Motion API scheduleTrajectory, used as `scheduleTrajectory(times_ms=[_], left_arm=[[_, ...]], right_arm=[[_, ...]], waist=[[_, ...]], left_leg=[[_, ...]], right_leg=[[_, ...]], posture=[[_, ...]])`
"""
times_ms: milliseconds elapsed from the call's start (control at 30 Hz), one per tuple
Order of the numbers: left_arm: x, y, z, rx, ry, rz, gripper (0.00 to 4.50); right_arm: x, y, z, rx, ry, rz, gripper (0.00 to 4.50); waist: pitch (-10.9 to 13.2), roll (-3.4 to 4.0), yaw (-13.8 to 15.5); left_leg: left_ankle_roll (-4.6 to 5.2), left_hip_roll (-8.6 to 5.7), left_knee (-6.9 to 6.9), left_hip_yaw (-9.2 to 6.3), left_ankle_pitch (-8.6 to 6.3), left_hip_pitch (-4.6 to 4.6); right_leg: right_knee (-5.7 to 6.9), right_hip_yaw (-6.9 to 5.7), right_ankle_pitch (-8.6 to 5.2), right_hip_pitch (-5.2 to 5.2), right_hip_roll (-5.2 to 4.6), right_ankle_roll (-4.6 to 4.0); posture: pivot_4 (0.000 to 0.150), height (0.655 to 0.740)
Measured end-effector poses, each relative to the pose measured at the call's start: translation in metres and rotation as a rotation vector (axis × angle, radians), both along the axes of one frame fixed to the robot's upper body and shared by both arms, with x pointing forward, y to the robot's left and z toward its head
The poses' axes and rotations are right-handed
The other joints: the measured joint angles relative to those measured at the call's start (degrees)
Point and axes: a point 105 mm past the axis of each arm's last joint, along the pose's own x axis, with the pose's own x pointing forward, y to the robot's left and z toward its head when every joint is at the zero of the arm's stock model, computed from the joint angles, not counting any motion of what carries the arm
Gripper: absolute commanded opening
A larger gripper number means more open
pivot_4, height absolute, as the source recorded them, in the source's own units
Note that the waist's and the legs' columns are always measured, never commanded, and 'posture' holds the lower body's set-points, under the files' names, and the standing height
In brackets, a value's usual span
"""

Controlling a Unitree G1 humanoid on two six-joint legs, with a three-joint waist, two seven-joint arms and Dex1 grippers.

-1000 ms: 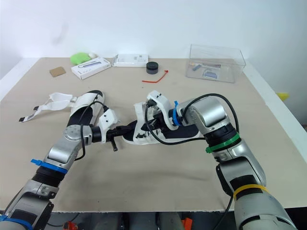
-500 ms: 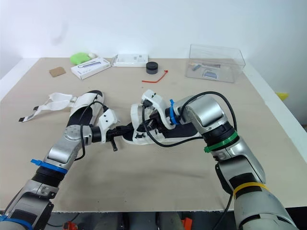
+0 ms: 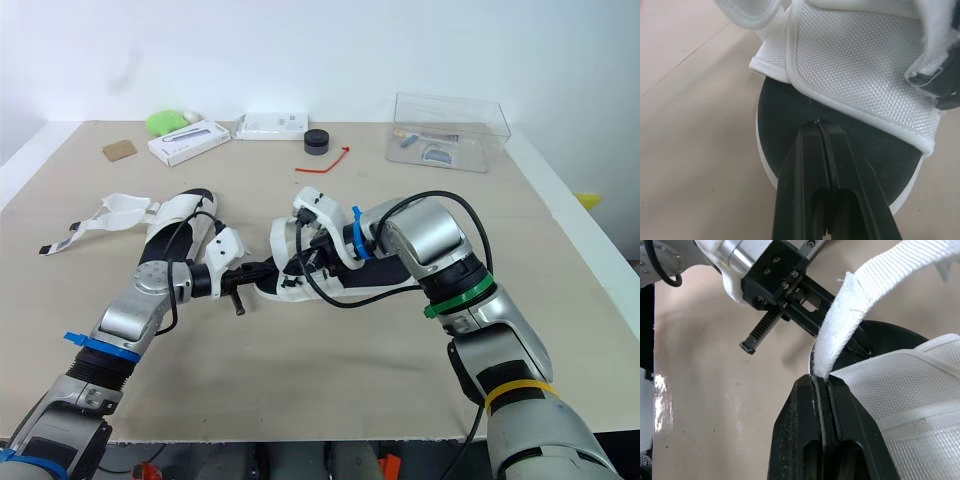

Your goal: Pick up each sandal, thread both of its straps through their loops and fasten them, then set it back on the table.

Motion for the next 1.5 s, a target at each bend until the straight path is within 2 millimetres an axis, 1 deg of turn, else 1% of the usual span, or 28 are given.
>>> scheduleTrajectory(times_ms=[267,500,767,1200,1500], left_arm=[[0.000,0.000,0.000,0.000,-0.001,-0.002,0.00],[0.000,-0.001,0.000,0.001,-0.002,-0.003,0.00],[0.000,-0.002,0.000,0.002,-0.002,-0.006,0.00],[-0.001,-0.004,0.000,0.004,-0.002,-0.013,0.00],[0.000,-0.004,0.000,0.004,-0.002,-0.011,0.00]], right_arm=[[-0.001,-0.001,-0.002,-0.061,-0.037,0.079,0.04],[-0.005,-0.003,0.001,-0.065,-0.024,0.128,0.04],[-0.008,-0.005,0.001,-0.064,-0.001,0.144,0.04],[0.006,-0.010,0.000,-0.074,-0.016,0.109,0.04],[0.008,-0.010,0.000,-0.073,-0.008,0.110,0.04]], waist=[[0.0,0.00,0.0],[0.0,0.00,0.0],[0.0,0.00,0.0],[0.0,0.00,0.1],[0.0,0.00,0.1]], left_leg=[[0.00,-0.01,0.00,0.01,0.00,0.00],[0.00,-0.02,0.00,0.01,-0.01,-0.01],[0.00,-0.04,0.00,0.00,-0.01,-0.01],[0.00,-0.13,0.02,0.00,-0.01,-0.02],[0.00,-0.13,0.03,-0.01,0.00,-0.02]], right_leg=[[0.00,-0.01,0.00,0.00,-0.01,0.01],[0.00,-0.01,-0.01,0.00,-0.03,0.00],[0.00,-0.02,-0.01,0.00,-0.06,0.00],[0.00,-0.04,-0.01,0.03,-0.18,0.02],[0.00,-0.05,-0.01,0.03,-0.19,0.02]], posture=[[0.150,0.7400],[0.150,0.7400],[0.150,0.7400],[0.150,0.7400],[0.150,0.7400]])
